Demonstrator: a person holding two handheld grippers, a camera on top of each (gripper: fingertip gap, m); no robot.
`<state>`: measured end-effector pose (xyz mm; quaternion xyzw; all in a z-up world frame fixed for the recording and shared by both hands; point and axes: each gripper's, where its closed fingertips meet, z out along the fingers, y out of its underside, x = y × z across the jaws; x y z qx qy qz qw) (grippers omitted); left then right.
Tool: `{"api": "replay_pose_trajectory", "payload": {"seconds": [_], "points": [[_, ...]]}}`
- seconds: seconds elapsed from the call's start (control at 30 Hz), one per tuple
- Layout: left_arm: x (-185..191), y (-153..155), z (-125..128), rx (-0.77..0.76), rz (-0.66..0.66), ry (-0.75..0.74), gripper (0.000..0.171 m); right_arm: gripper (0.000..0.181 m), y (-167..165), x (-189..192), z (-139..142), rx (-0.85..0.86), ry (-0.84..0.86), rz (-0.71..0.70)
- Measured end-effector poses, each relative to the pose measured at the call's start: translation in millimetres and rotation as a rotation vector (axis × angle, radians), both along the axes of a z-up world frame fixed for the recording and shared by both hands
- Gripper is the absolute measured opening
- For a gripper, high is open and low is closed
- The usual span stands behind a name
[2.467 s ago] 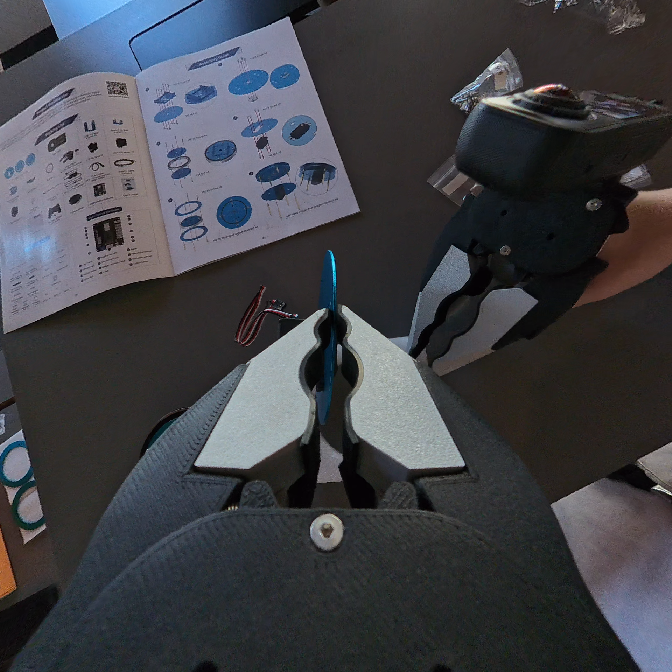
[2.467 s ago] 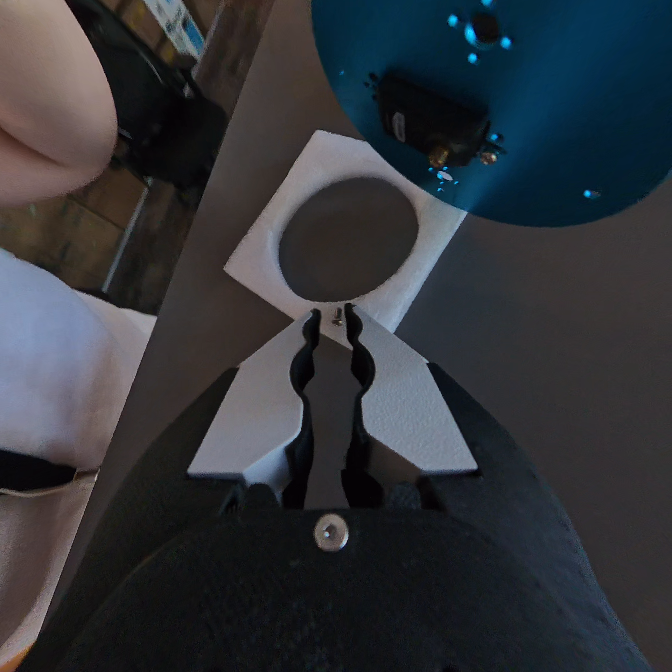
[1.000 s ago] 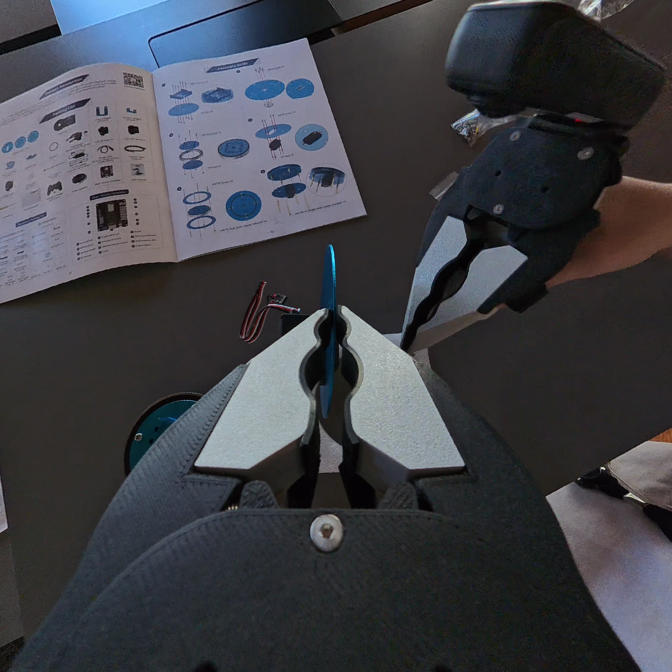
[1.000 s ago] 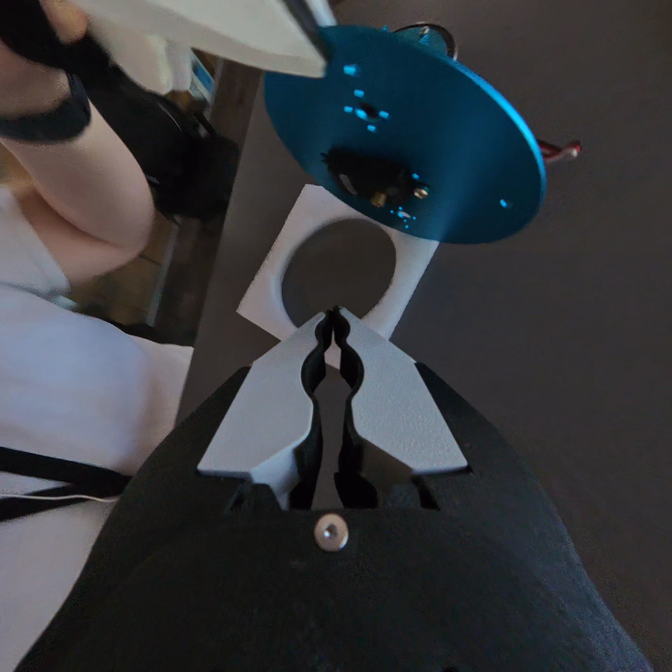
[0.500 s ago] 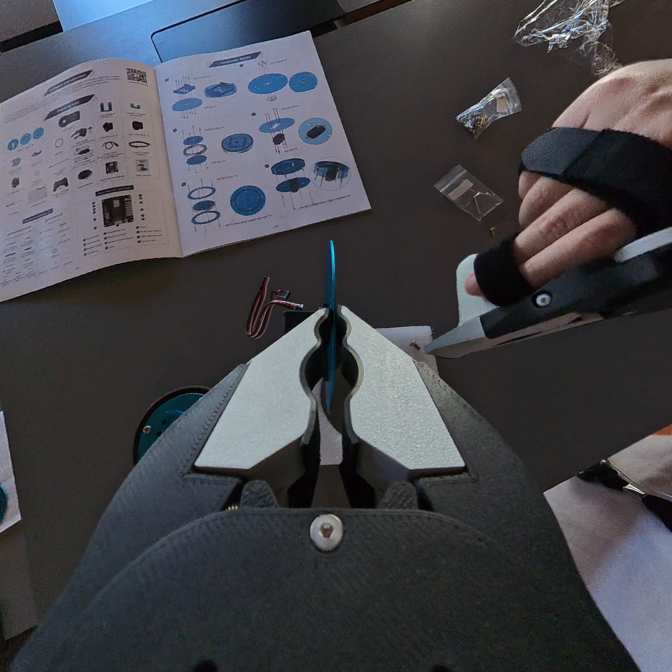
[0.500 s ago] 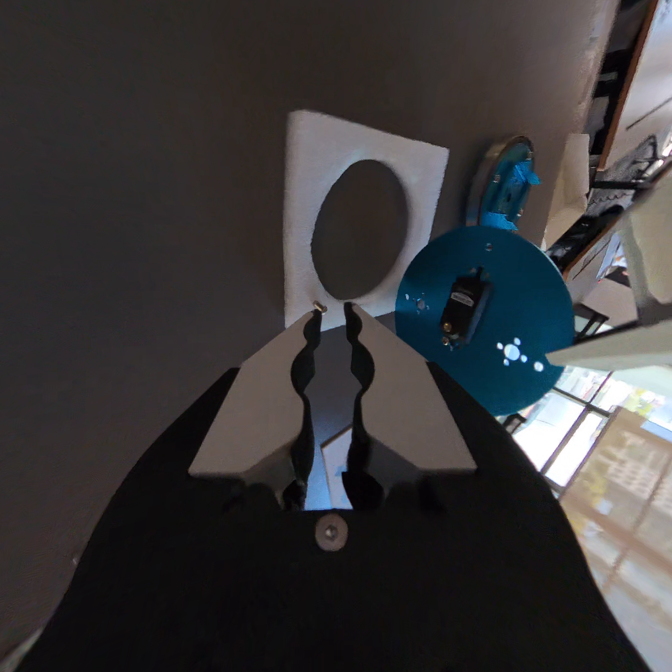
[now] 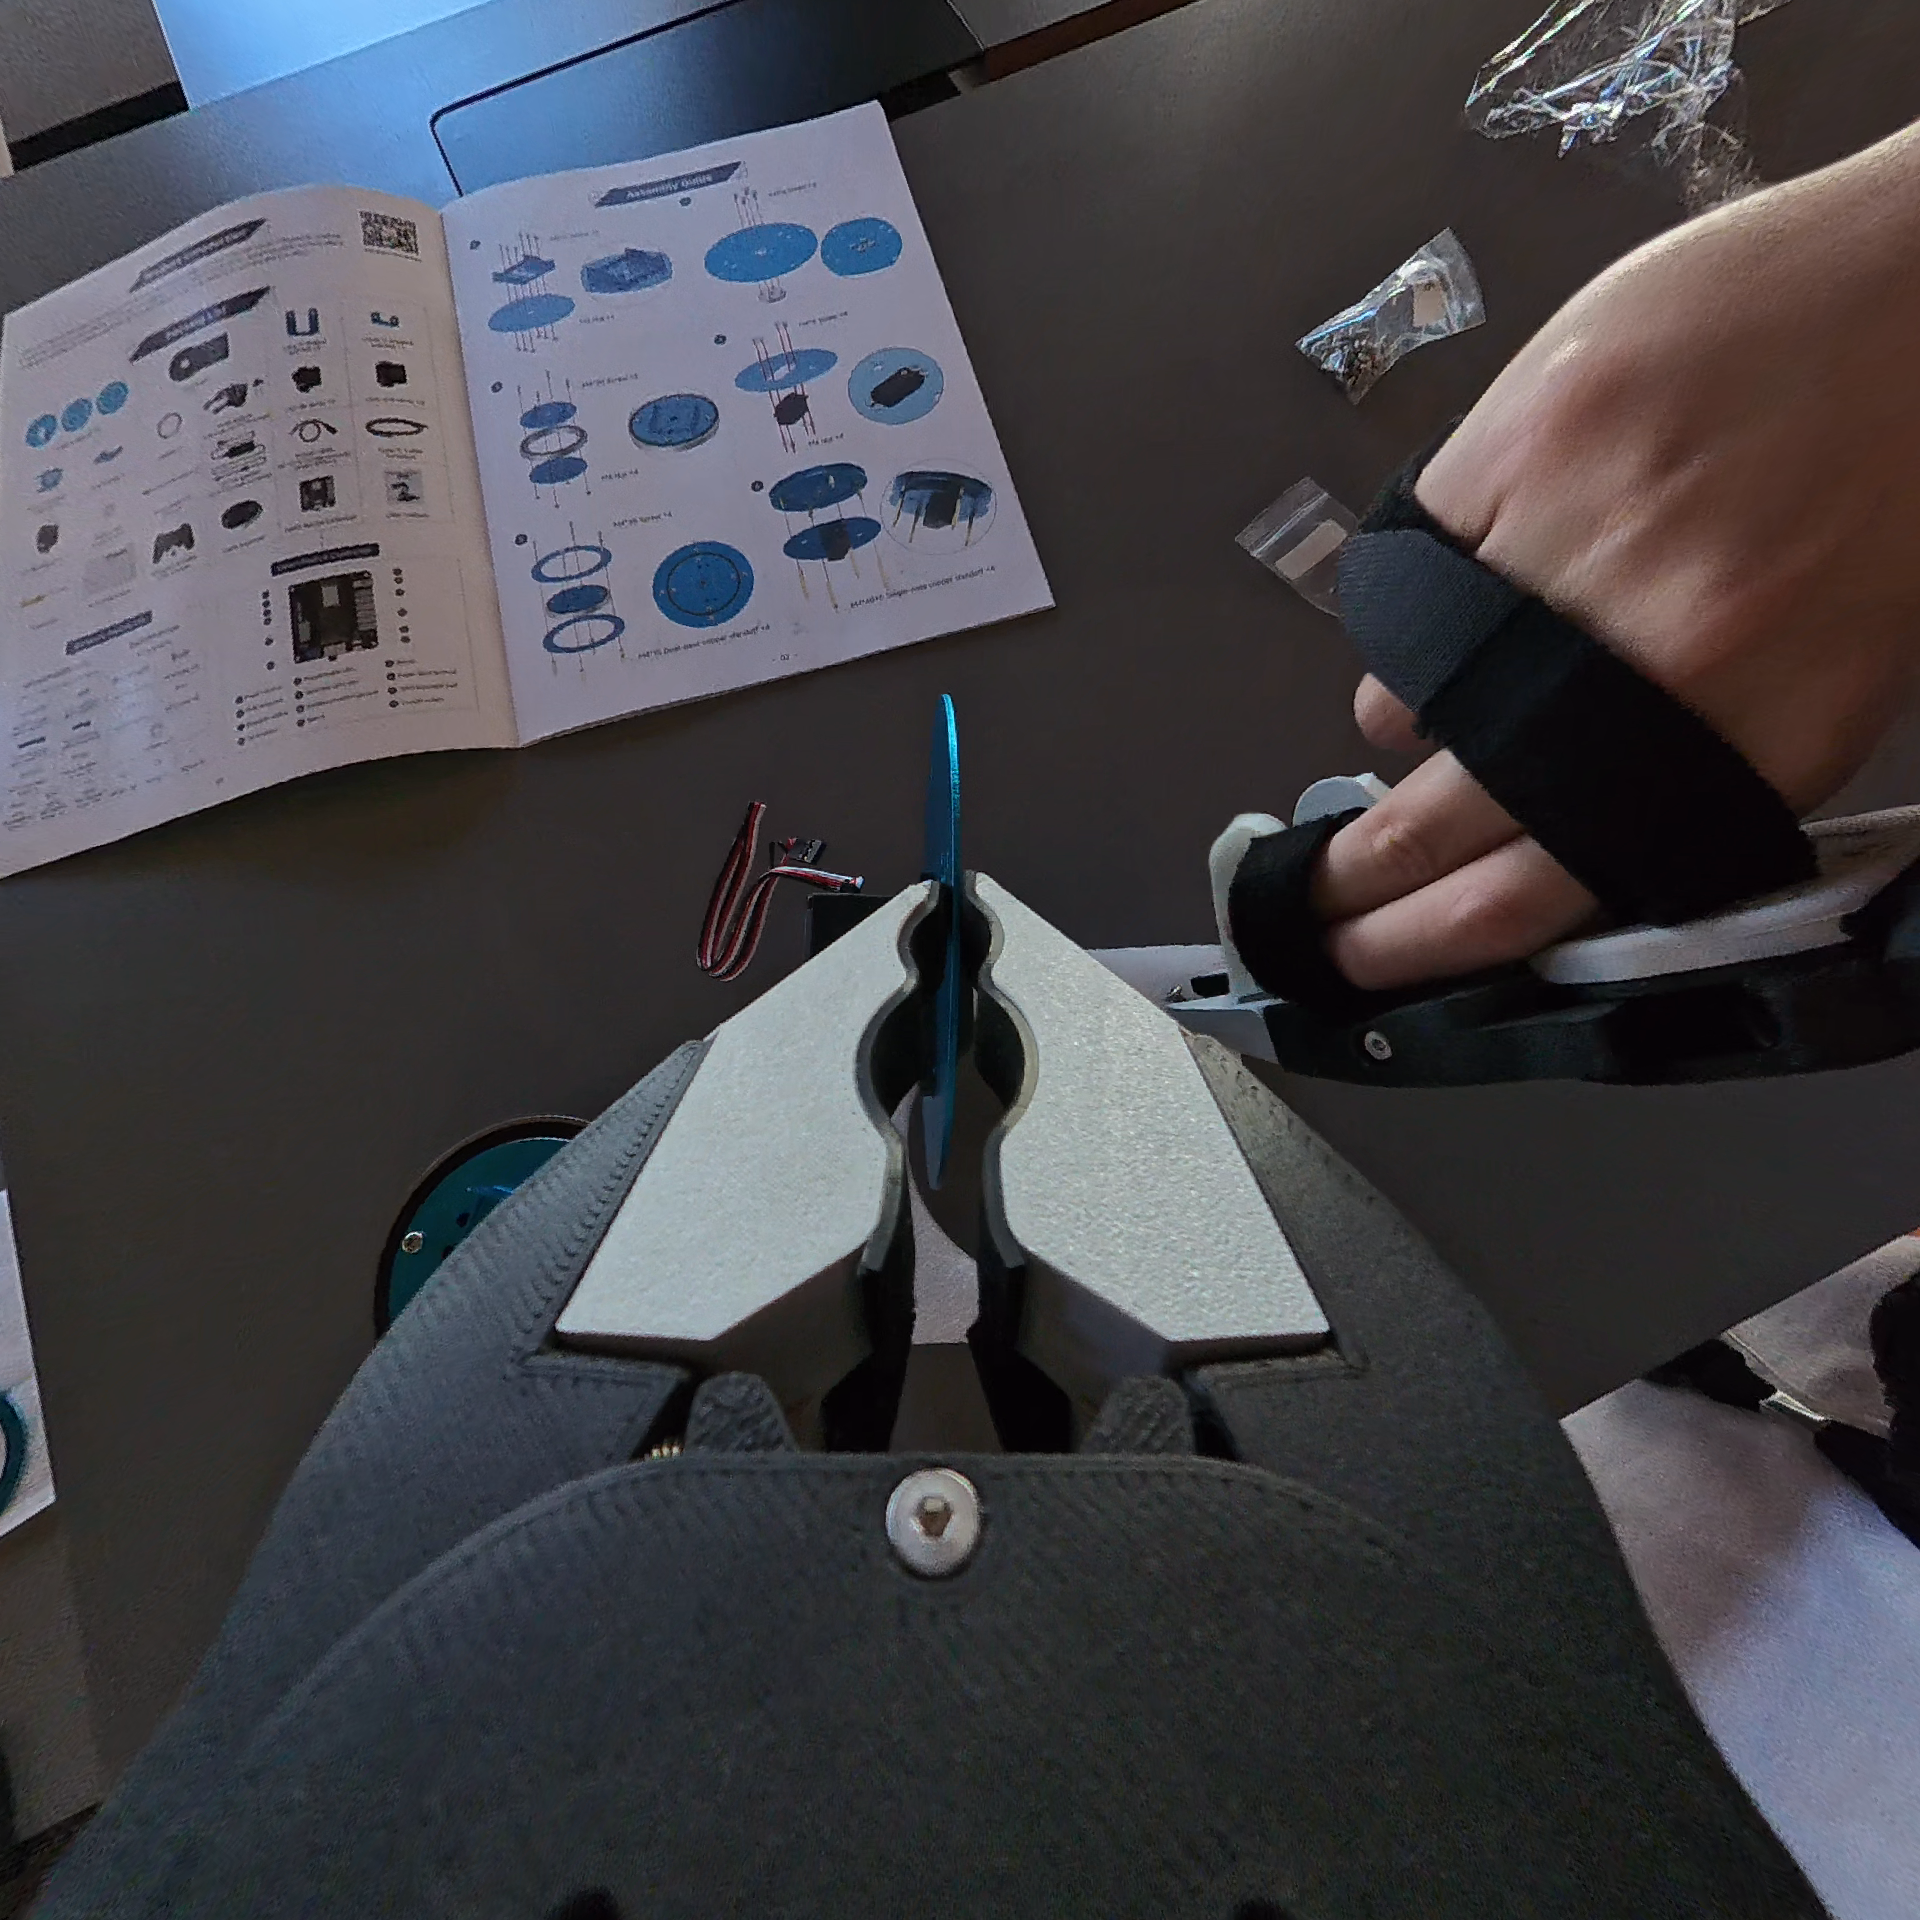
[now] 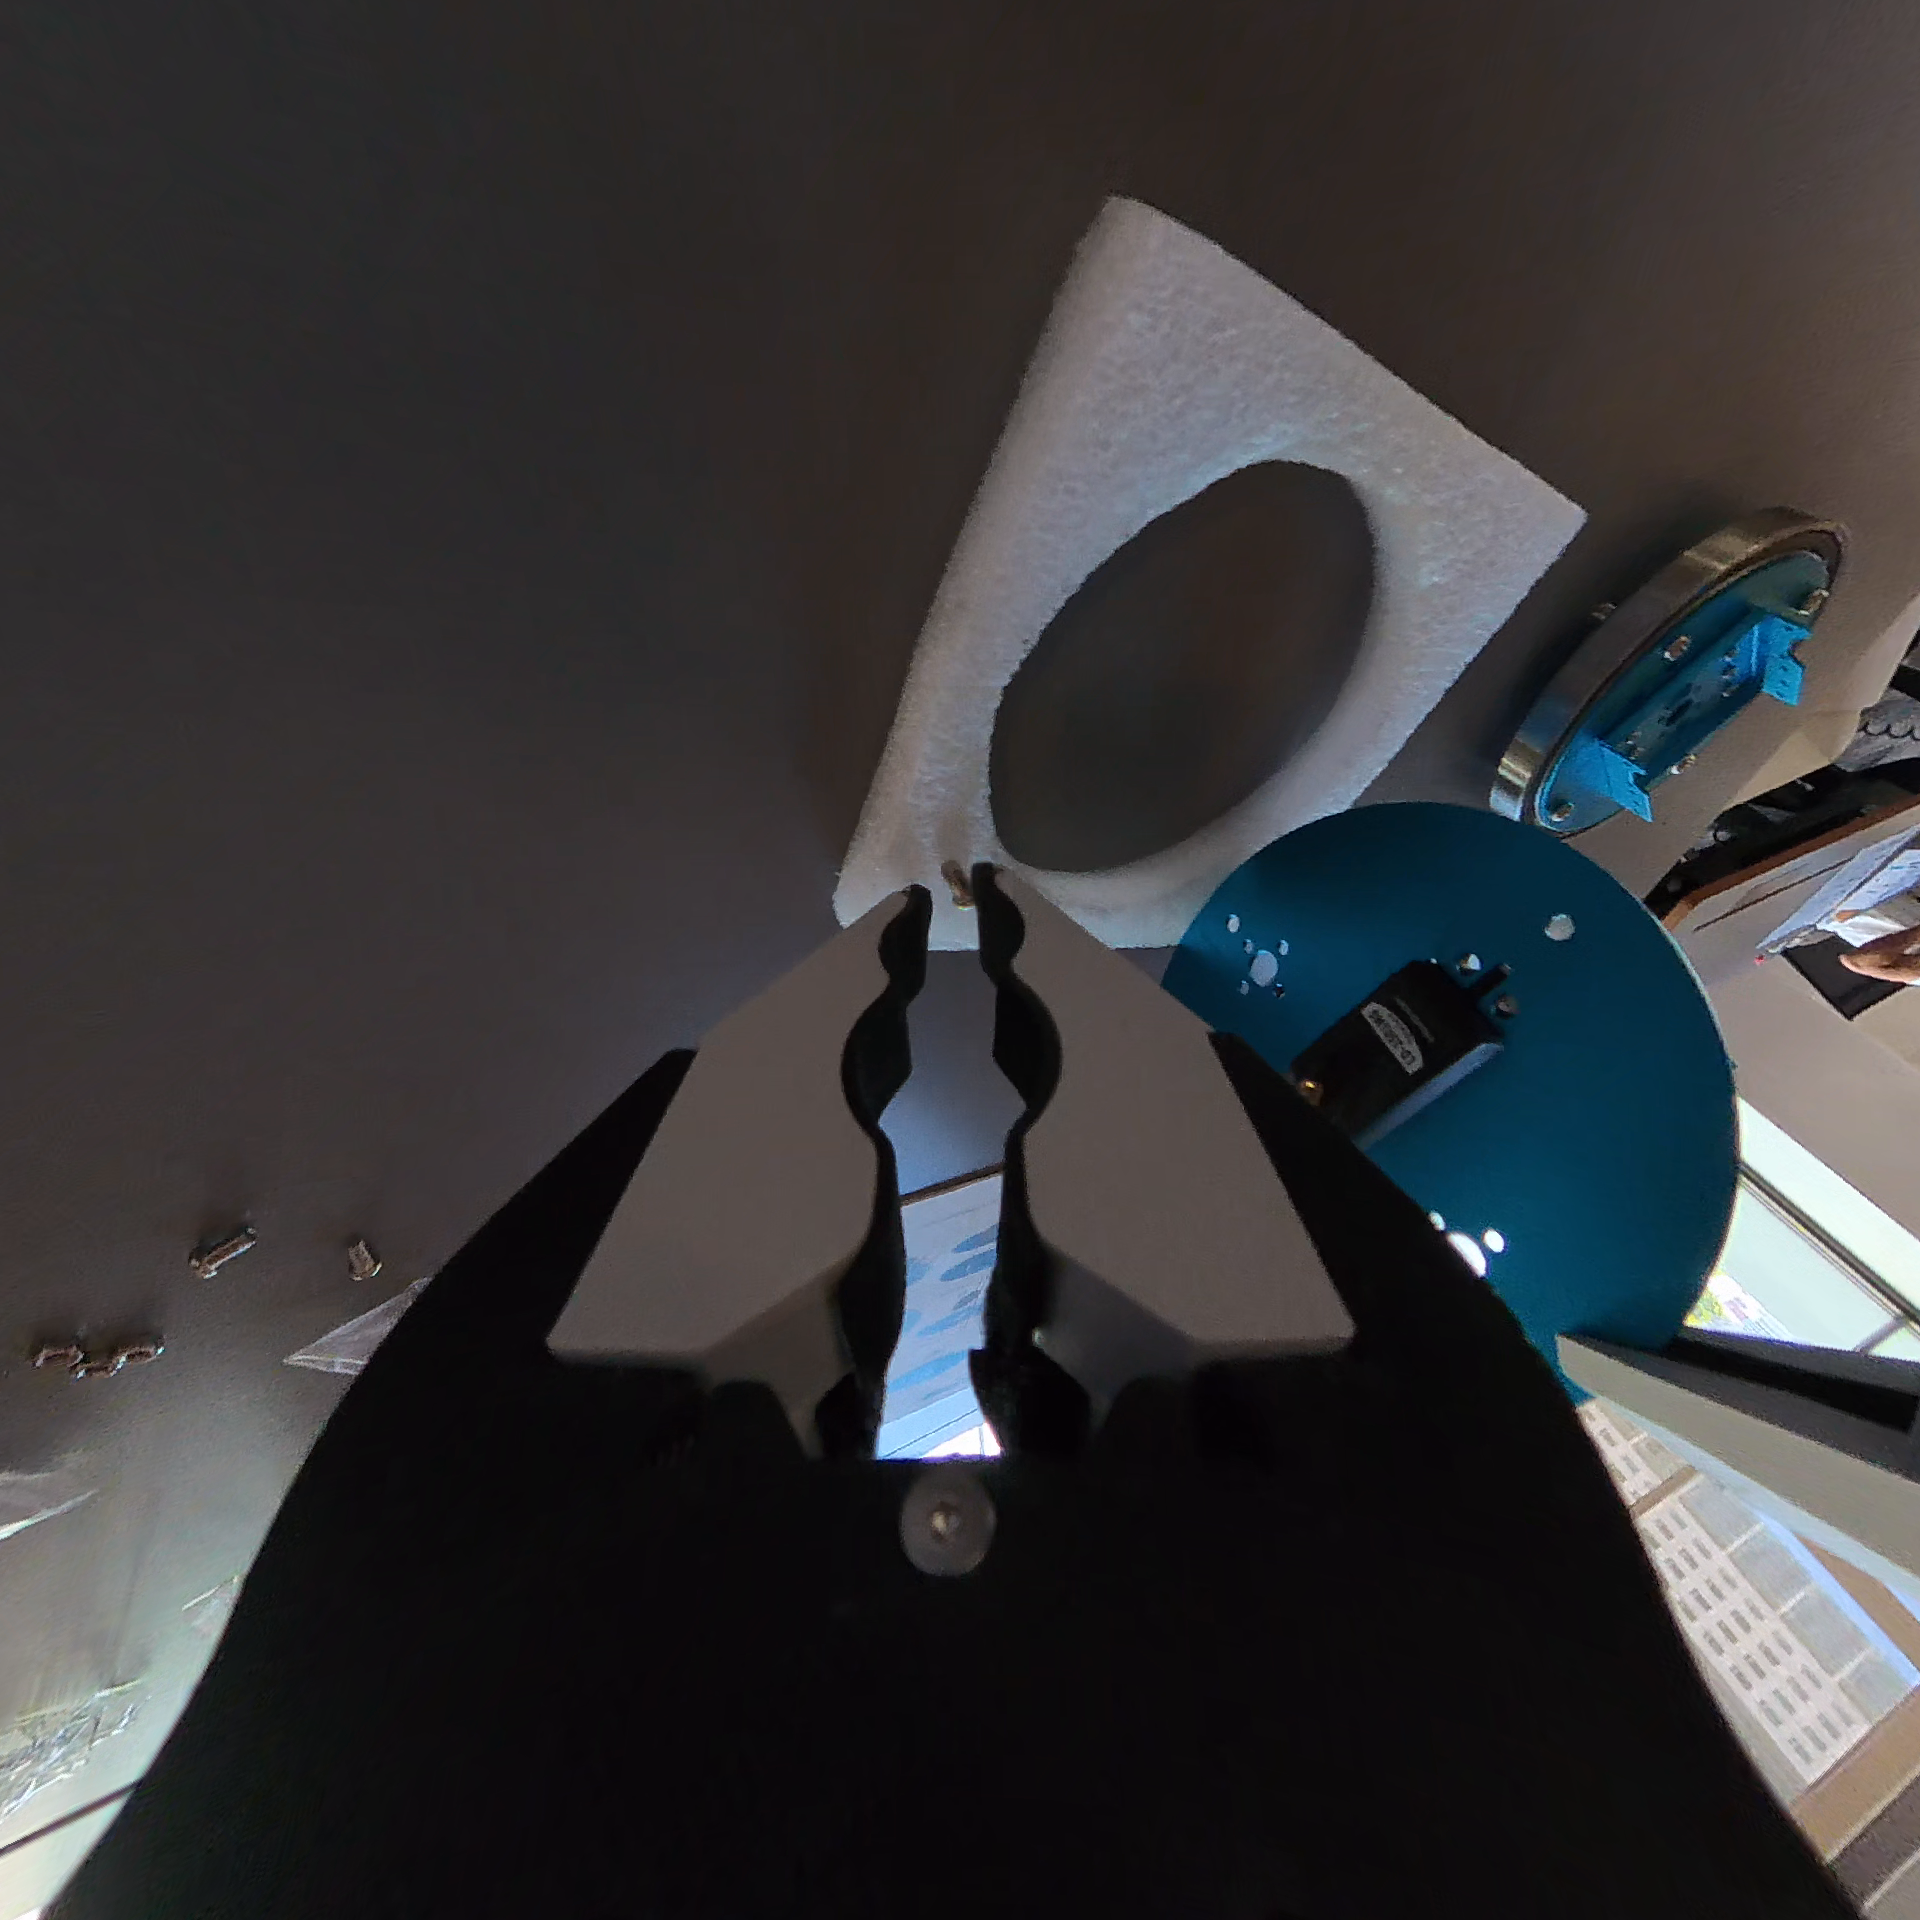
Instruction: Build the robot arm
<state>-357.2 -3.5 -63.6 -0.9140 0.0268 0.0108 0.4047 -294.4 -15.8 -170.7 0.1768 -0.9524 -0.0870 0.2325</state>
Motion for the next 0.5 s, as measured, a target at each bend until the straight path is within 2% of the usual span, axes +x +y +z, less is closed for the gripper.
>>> {"api": "replay_pose_trajectory", "payload": {"seconds": [0.37, 0.43, 0.5], "points": [[-0.5, -0.6, 0.0, -0.005, 0.001, 0.007, 0.0, 0.003, 1.1, 0.8, -4.9, 0.144, -0.066, 0.006], [-0.2, -0.3, 0.0, -0.004, 0.001, 0.008, 0.001, 0.003, 1.4, 0.9, -3.3, 0.127, -0.08, -0.038], [0.0, 0.0, 0.0, -0.001, 0.0, 0.006, 0.0, 0.003, 0.0, -0.4, 2.0, 0.007, -0.081, -0.123]]}}
